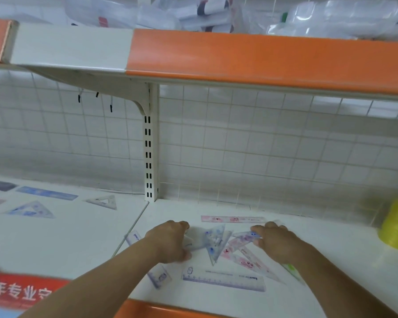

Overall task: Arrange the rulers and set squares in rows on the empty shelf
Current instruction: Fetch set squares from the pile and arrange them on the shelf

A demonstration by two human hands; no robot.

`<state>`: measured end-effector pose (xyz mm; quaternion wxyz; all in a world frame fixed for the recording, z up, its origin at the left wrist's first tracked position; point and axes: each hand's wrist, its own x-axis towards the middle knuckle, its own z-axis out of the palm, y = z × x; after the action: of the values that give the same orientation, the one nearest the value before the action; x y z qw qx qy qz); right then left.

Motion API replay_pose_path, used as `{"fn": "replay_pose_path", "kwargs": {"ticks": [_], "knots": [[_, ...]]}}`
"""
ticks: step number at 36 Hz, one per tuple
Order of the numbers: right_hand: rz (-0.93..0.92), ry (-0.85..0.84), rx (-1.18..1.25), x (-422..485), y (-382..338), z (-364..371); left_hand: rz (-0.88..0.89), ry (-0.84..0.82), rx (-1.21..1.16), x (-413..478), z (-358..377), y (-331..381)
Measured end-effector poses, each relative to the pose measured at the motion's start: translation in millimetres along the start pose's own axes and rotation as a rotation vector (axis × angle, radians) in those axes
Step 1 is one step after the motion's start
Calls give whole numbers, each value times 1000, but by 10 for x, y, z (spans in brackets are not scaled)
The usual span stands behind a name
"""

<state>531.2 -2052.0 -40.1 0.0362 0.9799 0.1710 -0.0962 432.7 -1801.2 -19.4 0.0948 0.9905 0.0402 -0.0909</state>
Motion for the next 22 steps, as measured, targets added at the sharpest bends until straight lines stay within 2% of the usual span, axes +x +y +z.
{"fn": "replay_pose_path", "kwargs": {"ticks": [12,22], "knots": [[-53,158,-102,1,-20,48,6,5,-7,5,-12,36],[-266,263,-97,-255,-280,-118,11,6,-22,0,-7,52]]}}
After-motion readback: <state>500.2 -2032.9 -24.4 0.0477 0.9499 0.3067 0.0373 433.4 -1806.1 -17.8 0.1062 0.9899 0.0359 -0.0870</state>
